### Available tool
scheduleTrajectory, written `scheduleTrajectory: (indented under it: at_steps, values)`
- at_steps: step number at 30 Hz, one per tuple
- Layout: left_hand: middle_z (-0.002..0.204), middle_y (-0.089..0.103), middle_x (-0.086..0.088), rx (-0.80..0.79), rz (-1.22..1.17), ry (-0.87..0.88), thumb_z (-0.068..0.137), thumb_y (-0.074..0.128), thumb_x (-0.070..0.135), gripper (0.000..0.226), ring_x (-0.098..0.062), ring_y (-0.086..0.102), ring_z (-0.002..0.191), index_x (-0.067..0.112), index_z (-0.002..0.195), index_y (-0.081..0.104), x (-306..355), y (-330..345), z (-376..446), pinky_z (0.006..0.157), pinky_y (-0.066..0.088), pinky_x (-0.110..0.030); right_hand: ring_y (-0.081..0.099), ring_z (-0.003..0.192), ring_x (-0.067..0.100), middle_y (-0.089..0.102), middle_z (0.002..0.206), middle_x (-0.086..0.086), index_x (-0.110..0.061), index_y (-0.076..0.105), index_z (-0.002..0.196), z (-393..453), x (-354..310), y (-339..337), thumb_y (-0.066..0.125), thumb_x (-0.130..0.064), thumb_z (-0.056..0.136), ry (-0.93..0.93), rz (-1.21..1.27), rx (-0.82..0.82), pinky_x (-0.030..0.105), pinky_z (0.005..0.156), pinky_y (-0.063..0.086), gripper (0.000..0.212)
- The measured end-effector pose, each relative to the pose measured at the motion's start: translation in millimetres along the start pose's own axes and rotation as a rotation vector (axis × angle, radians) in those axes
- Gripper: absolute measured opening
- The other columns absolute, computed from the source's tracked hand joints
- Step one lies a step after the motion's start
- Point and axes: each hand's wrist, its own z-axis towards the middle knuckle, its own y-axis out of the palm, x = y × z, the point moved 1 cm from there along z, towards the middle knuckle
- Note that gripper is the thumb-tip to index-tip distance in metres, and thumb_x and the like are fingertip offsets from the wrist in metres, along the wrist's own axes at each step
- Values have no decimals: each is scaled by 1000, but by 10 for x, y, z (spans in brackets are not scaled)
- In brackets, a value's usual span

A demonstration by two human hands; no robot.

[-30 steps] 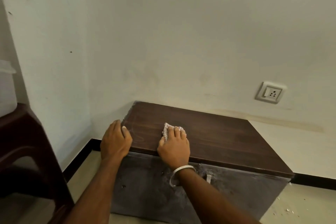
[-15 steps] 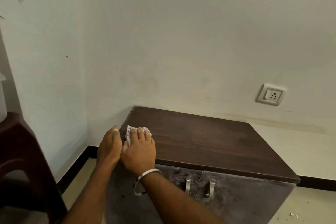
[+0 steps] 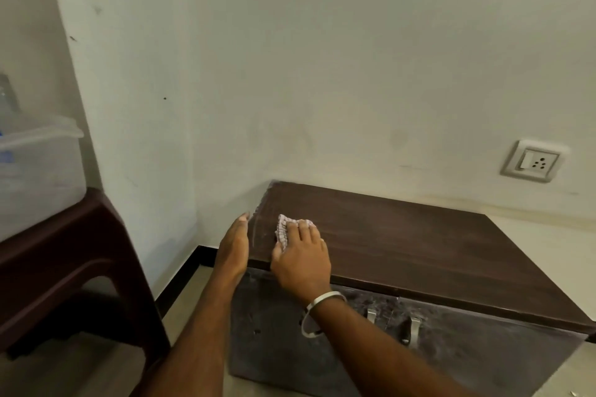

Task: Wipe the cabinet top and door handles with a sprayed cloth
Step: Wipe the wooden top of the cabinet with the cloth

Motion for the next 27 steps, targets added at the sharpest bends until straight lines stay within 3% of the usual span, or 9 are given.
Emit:
scheduleTrajectory:
  at_steps: [2, 6, 10, 14, 20, 23, 27]
  values:
    - [132, 53, 0, -25, -65, -8, 102, 24, 38, 50, -13, 51, 113, 17, 140, 48, 22, 23, -26, 93, 42, -24, 13, 148, 27, 25, 157, 9, -16, 28, 148, 1, -38, 8, 39, -38, 95, 11, -18, 7, 43, 120, 17, 59]
    - [145, 46, -4, -58, -101, 1, 105, 19, 31, 48, -15, 45, 126, 12, 143, 42, 65, 51, -53, 102, 31, -25, 11, 148, 27, 24, 158, 9, -17, 28, 149, 30, -172, 63, 38, -39, 95, -15, -16, -16, 44, 120, 15, 59]
    - [128, 56, -9, -140, -303, -72, 105, 16, 30, 51, -12, 60, 97, 5, 137, 47, 134, -11, -161, 84, 50, -20, 13, 148, 27, 26, 157, 8, -19, 28, 148, 78, -453, 207, 37, -38, 96, -86, 27, -29, 44, 120, 15, 57]
    - [109, 64, -14, -109, -521, -265, 103, 17, 41, 56, -28, 58, 107, 6, 128, 54, -34, -143, -172, 95, 45, -39, 16, 147, 28, 30, 155, 8, -19, 33, 146, 139, -629, 316, 36, -40, 93, -133, 42, -34, 44, 119, 17, 57]
    - [123, 62, -17, -80, -459, -293, 102, 21, 42, 54, -32, 56, 118, 10, 129, 56, -133, -148, -222, 101, 43, -44, 23, 145, 26, 37, 152, 7, -19, 40, 143, 114, -576, 303, 33, -44, 87, -167, 83, -9, 43, 118, 22, 61]
    - [120, 65, -13, -70, -391, -254, 103, 17, 39, 53, -26, 61, 110, 16, 121, 61, -152, -134, -223, 91, 49, -37, 22, 145, 25, 36, 152, 6, -19, 37, 144, 76, -441, 234, 34, -42, 88, -162, 62, 1, 42, 118, 22, 61]
    - [114, 66, -19, -34, -436, -258, 105, 16, 33, 55, -25, 64, 98, 4, 121, 60, -174, -119, -211, 83, 52, -34, 19, 146, 24, 32, 154, 6, -19, 34, 145, 46, -208, 151, 40, -40, 91, -128, 24, 20, 42, 118, 21, 59]
